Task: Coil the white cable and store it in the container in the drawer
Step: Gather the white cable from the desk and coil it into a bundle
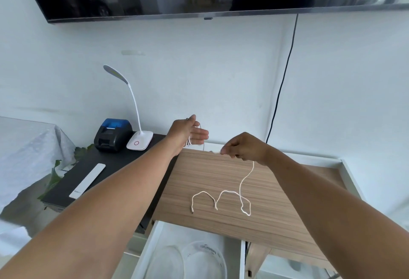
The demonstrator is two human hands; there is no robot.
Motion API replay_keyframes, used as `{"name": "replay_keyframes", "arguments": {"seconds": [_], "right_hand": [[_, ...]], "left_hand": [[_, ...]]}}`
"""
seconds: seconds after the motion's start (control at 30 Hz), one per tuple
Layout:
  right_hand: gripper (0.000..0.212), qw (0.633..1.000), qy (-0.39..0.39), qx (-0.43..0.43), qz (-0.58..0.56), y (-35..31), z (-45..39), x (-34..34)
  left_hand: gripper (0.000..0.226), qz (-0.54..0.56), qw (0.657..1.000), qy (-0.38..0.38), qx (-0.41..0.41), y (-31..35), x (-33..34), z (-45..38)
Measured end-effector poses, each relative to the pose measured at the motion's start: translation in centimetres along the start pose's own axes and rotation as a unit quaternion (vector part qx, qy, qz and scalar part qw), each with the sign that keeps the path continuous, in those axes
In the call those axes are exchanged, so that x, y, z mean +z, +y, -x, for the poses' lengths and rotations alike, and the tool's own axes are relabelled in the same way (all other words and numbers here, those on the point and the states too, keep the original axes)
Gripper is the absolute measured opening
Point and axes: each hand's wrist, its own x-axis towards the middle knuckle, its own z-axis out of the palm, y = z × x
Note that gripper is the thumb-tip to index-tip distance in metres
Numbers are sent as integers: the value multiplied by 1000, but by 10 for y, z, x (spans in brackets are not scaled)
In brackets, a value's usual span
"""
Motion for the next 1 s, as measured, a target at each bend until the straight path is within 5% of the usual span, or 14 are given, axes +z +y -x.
{"name": "replay_keyframes", "arguments": {"seconds": [0.23,0.4,0.6,0.9,1.0], "right_hand": [[12,991,54,-19,-122,-18,-7,2],[15,986,137,-8,-98,-19,-8,-5],[19,992,113,15,-52,1,5,-29],[19,961,194,64,-188,58,27,-27],[19,956,260,62,-119,60,27,-21]], "left_hand": [[34,-54,997,-32,-35,-19,17,14],[32,-55,995,-51,-60,-17,20,20],[37,-46,987,-102,-117,2,-3,22],[37,55,995,58,-53,33,-42,13],[32,69,994,70,-43,33,-50,10]]}}
